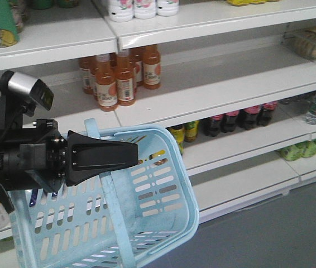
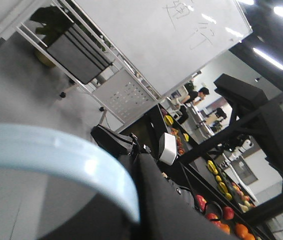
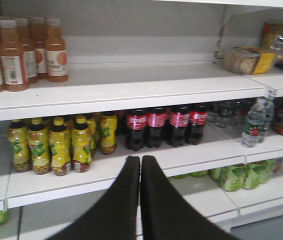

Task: Place coke in basket with both arms
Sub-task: 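Turn the base away from the shelf carrying the basket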

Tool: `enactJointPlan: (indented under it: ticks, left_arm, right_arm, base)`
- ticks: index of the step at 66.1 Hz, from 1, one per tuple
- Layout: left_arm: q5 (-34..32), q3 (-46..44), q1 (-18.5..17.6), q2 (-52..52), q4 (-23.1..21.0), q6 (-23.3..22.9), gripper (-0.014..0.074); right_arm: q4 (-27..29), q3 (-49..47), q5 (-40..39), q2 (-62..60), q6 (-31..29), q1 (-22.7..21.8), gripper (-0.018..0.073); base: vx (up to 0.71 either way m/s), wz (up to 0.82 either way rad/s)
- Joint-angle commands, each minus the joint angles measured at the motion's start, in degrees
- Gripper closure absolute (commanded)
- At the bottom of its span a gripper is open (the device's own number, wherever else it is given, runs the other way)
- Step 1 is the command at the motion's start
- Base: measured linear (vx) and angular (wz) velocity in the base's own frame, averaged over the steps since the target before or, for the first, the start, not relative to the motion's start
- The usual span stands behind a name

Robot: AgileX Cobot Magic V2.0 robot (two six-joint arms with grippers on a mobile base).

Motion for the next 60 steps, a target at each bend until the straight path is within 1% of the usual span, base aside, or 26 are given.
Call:
enactJointPlan:
  ticks: [1, 60]
  left_arm:
    - [-11.2, -1.6, -0.2, -1.8, -5.3, 0.3, 0.0603]
    - [-11.2, -1.6, -0.2, -1.8, -5.3, 0.3, 0.0603]
  right_arm:
    - [-0.6, 0.6, -4.3, -1.1, -0.5, -0.2, 0.0564]
    - [-0.6, 0.6, -4.3, -1.1, -0.5, -0.2, 0.0564]
  base:
    - [-0.04, -0.58]
    - [-0.04, -0.54]
